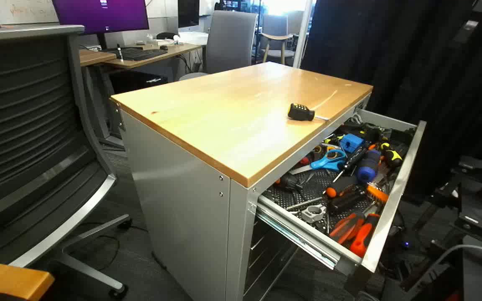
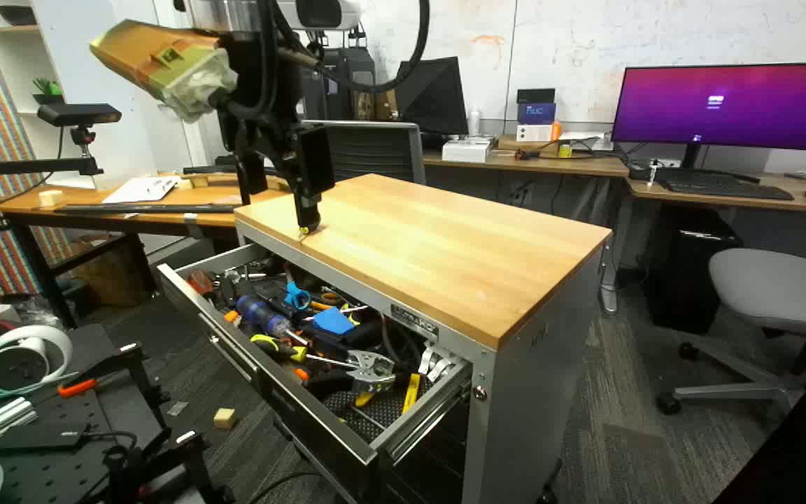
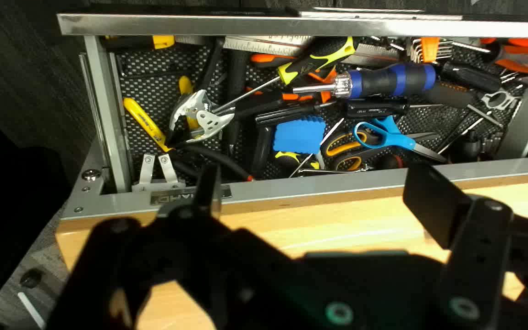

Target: Place the screwdriver in the topmost drawer and then close the drawer

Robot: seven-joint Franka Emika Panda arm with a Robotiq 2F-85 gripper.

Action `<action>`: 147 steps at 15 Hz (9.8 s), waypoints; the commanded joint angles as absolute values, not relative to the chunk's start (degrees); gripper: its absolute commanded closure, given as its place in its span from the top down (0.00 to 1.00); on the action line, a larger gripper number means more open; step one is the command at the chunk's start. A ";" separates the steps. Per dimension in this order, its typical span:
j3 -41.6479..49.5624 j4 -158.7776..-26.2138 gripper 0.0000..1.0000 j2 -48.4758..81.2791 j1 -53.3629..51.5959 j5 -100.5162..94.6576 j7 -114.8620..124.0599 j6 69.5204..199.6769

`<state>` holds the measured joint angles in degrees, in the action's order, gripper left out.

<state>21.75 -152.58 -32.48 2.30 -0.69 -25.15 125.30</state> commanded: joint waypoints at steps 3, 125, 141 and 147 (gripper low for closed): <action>20.79 -152.32 1.00 -32.38 3.87 0.72 -26.46 125.13; 20.62 -140.36 0.00 25.03 -32.24 -29.71 32.18 183.22; 9.35 -141.15 1.00 -7.69 -24.79 -22.18 21.85 143.99; -0.42 -138.47 1.00 -10.61 -16.60 -14.33 16.01 136.28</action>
